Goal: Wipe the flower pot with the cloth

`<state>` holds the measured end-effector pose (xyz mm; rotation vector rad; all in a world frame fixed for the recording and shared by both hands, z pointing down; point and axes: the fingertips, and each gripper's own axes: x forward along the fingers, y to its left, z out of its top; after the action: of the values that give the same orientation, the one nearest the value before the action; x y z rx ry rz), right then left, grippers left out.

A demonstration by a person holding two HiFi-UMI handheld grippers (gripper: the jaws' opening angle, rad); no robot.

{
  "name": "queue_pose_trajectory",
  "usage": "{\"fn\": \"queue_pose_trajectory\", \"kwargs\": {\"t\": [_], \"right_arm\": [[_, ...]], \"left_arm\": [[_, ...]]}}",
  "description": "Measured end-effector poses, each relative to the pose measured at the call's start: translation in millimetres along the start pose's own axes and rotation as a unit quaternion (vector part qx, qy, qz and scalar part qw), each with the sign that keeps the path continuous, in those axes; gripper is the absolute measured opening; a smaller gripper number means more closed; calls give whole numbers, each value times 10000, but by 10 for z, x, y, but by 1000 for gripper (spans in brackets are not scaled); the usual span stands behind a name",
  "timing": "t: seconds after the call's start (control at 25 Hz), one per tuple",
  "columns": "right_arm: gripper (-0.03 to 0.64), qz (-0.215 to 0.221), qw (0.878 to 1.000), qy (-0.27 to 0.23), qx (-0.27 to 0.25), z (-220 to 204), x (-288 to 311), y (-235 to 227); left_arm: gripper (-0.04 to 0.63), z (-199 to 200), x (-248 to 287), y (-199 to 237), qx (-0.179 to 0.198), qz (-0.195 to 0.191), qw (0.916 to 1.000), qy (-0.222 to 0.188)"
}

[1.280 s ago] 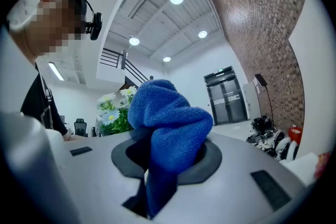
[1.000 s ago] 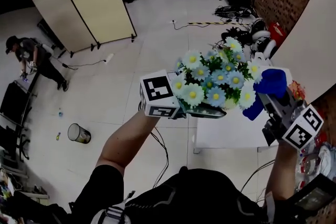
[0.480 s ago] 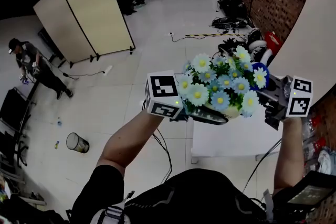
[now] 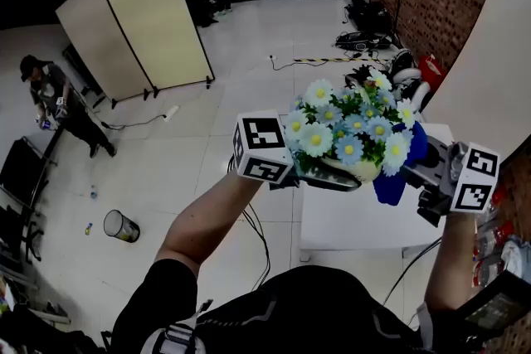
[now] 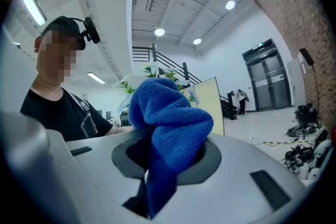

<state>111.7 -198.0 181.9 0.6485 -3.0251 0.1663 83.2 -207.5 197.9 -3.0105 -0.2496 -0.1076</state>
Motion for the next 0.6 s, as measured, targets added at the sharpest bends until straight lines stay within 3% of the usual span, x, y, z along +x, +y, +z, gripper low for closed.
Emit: {"fn": "queue_pose_trajectory", "kwargs": {"t": [0.28, 0.48, 0.6], "right_arm": [[91, -628, 9977, 98, -226, -37, -1, 213], [90, -525, 9980, 148, -305, -49, -37, 283], [91, -589, 9983, -23, -4, 51, -158, -75]], "left_arm": [[549, -27, 38, 16, -154, 234, 9996, -45], [549, -32, 64, -1, -116, 252, 9996, -97], [549, 1, 33, -37, -33, 157, 9999, -9]]}}
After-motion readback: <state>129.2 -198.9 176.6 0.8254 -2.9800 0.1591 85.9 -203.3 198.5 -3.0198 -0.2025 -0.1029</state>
